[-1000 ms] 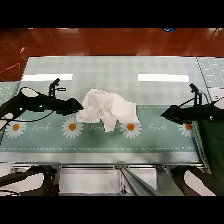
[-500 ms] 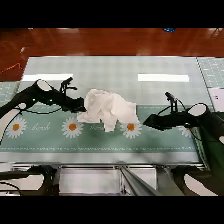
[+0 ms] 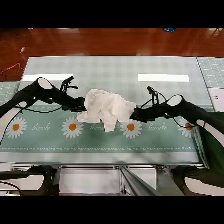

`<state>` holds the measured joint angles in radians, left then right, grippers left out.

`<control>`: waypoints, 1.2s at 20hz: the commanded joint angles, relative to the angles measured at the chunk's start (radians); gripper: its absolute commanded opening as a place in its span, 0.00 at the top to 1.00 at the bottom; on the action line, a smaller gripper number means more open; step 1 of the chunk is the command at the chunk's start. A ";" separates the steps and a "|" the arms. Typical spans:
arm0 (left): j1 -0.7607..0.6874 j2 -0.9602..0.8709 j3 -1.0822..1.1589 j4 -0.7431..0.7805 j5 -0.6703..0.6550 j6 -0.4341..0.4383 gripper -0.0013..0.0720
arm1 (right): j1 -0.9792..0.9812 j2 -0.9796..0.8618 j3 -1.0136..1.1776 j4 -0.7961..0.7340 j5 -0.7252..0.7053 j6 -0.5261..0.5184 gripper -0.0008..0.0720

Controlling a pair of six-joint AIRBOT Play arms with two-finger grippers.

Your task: Fold the shirts.

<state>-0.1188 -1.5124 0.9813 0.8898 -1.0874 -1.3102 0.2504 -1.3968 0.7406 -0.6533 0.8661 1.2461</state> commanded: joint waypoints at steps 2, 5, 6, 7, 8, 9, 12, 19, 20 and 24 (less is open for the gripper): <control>0.002 0.006 0.002 0.001 0.002 -0.005 0.95 | 0.035 -0.065 0.111 0.014 0.043 -0.036 0.96; 0.013 0.050 0.020 0.001 0.002 -0.005 0.95 | -0.012 -0.048 0.219 0.013 0.147 -0.044 0.96; 0.020 0.072 0.035 0.001 0.002 -0.011 0.95 | -0.032 -0.031 0.260 0.007 0.167 -0.043 0.96; 0.028 0.100 0.055 0.001 0.002 -0.012 0.95 | -0.050 -0.011 0.300 -0.004 0.182 -0.040 0.96; 0.035 0.127 0.077 0.001 0.001 -0.013 0.95 | -0.069 0.011 0.346 -0.025 0.199 -0.029 0.96; 0.041 0.161 0.103 0.001 0.002 -0.015 0.95 | -0.087 0.030 0.390 -0.046 0.217 -0.016 0.96; 0.050 0.258 0.176 0.001 0.002 -0.023 0.95 | -0.131 0.100 0.509 -0.103 0.264 0.008 0.96; 0.050 0.489 0.499 0.006 0.007 -0.023 0.95 | -0.209 0.308 0.888 -0.308 0.315 0.058 0.96; 0.050 0.520 0.554 0.023 0.010 -0.023 0.95 | -0.222 0.343 0.932 -0.327 0.315 0.060 0.96; 0.050 0.662 0.677 0.128 0.013 -0.028 0.95 | -0.271 0.501 1.006 -0.429 0.318 0.065 0.96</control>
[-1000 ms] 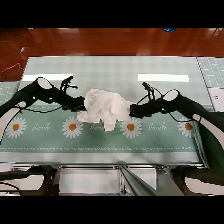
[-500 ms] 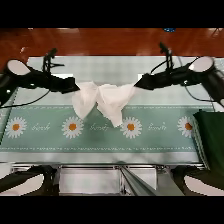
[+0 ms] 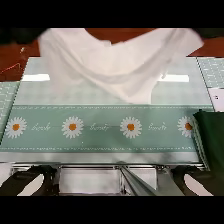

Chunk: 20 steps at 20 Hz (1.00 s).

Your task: Fold the shirts.

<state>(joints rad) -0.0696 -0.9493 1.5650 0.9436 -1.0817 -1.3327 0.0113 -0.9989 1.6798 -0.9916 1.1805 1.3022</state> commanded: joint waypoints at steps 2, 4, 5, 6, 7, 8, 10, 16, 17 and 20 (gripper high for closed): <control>0.001 0.183 0.096 0.146 0.002 -0.055 0.95 | -0.042 0.180 0.067 -0.180 0.032 0.038 0.96; 0.001 0.255 0.096 0.208 -0.024 -0.105 0.95 | -0.042 0.240 0.067 -0.256 0.075 0.068 0.96; 0.001 0.284 0.096 0.224 -0.046 -0.122 0.95 | -0.042 0.263 0.067 -0.284 0.095 0.076 0.96; 0.001 0.313 0.095 0.233 -0.077 -0.143 0.95 | -0.042 0.280 0.067 -0.302 0.117 0.088 0.96; 0.000 0.336 0.093 0.232 -0.111 -0.163 0.95 | -0.042 0.292 0.067 -0.312 0.151 0.100 0.96; 0.001 0.359 0.082 0.232 -0.141 -0.183 0.95 | -0.042 0.301 0.064 -0.322 0.190 0.111 0.96; 0.001 0.410 0.017 0.232 -0.187 -0.218 0.95 | -0.042 0.324 0.013 -0.327 0.256 0.120 0.96; 0.000 0.504 -0.403 0.232 -0.246 -0.301 0.95 | -0.042 0.357 -0.314 -0.316 0.219 0.154 0.96; 0.000 0.500 -0.476 0.232 -0.236 -0.302 0.95 | -0.041 0.351 -0.372 -0.306 0.178 0.154 0.96; 0.000 0.471 -0.719 0.224 -0.126 -0.304 0.95 | -0.041 0.231 -0.452 -0.254 0.125 0.122 0.96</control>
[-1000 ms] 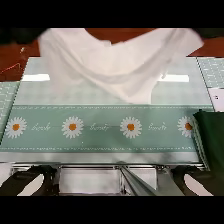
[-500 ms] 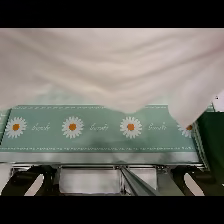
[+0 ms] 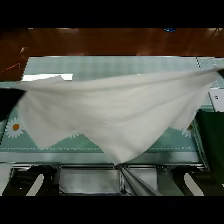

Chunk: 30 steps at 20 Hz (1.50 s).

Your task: Fold the shirts.

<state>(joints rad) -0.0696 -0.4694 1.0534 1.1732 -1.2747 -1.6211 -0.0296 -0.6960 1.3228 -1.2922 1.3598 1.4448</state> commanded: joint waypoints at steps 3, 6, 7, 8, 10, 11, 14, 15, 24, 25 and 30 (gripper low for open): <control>0.000 -0.090 -0.417 -0.006 0.271 -0.016 0.95 | 0.000 -0.279 -0.094 0.207 -0.147 -0.108 0.96; 0.000 -0.225 -0.510 -0.036 0.501 -0.045 0.95 | 0.000 -0.509 -0.043 0.306 -0.262 -0.122 0.96; 0.000 -0.280 -0.511 -0.060 0.561 -0.053 0.95 | 0.000 -0.579 -0.017 0.349 -0.291 -0.122 0.96; 0.000 -0.326 -0.511 -0.094 0.615 -0.053 0.95 | 0.000 -0.649 0.016 0.402 -0.315 -0.122 0.96; 0.000 -0.414 -0.503 -0.173 0.700 -0.052 0.92 | 0.000 -0.762 0.089 0.502 -0.341 -0.122 0.93; 0.001 -0.453 -0.483 -0.178 0.710 -0.048 0.61 | -0.001 -0.803 0.124 0.547 -0.346 -0.121 0.68; 0.089 -0.506 -0.353 -0.113 0.566 0.002 0.29 | -0.050 -0.844 0.241 0.565 -0.264 -0.106 0.42; 0.152 -0.505 -0.292 -0.093 0.478 0.046 0.29 | -0.089 -0.832 0.274 0.562 -0.198 -0.106 0.42; 0.460 -0.595 -0.282 -0.119 0.072 0.209 0.29 | -0.372 -0.453 -0.372 0.163 0.033 -0.073 0.44; 0.453 -0.626 -0.308 -0.150 0.093 0.234 0.29 | -0.370 -0.418 -0.470 0.190 0.029 -0.096 0.44; 0.417 -0.790 -0.311 -0.319 0.241 0.301 0.29 | -0.370 -0.302 -0.710 0.261 0.015 -0.123 0.44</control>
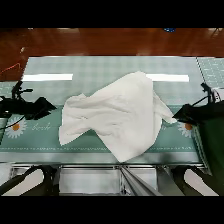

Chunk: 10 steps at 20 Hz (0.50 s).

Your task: Fold the shirts.

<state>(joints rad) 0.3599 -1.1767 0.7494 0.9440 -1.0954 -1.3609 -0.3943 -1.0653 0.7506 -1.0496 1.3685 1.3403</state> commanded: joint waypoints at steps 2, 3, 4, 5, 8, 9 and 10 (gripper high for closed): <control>-0.033 -0.144 0.008 -0.092 0.076 0.045 0.29 | -0.006 0.085 -0.159 0.019 0.020 -0.018 0.44; -0.045 -0.171 0.016 -0.092 0.074 0.053 0.29 | -0.006 0.087 -0.160 0.020 0.025 -0.018 0.44; -0.063 -0.194 0.024 -0.092 0.074 0.068 0.29 | -0.006 0.087 -0.160 0.019 0.027 -0.018 0.44; -0.083 -0.212 0.030 -0.092 0.075 0.076 0.29 | -0.006 0.087 -0.160 0.019 0.032 -0.018 0.44; -0.143 -0.253 0.048 -0.092 0.069 0.090 0.29 | -0.002 0.087 -0.161 0.019 0.055 -0.018 0.44; -0.152 -0.262 0.056 -0.092 0.064 0.090 0.29 | 0.018 0.086 -0.161 -0.002 0.053 -0.015 0.44; -0.158 -0.271 0.068 -0.092 0.054 0.089 0.44 | 0.052 0.086 -0.161 -0.040 0.054 -0.001 0.44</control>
<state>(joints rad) 0.2356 -1.4105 0.7959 0.8486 -1.0321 -1.2854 -0.3805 -0.9825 0.5964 -1.0439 1.4090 1.3247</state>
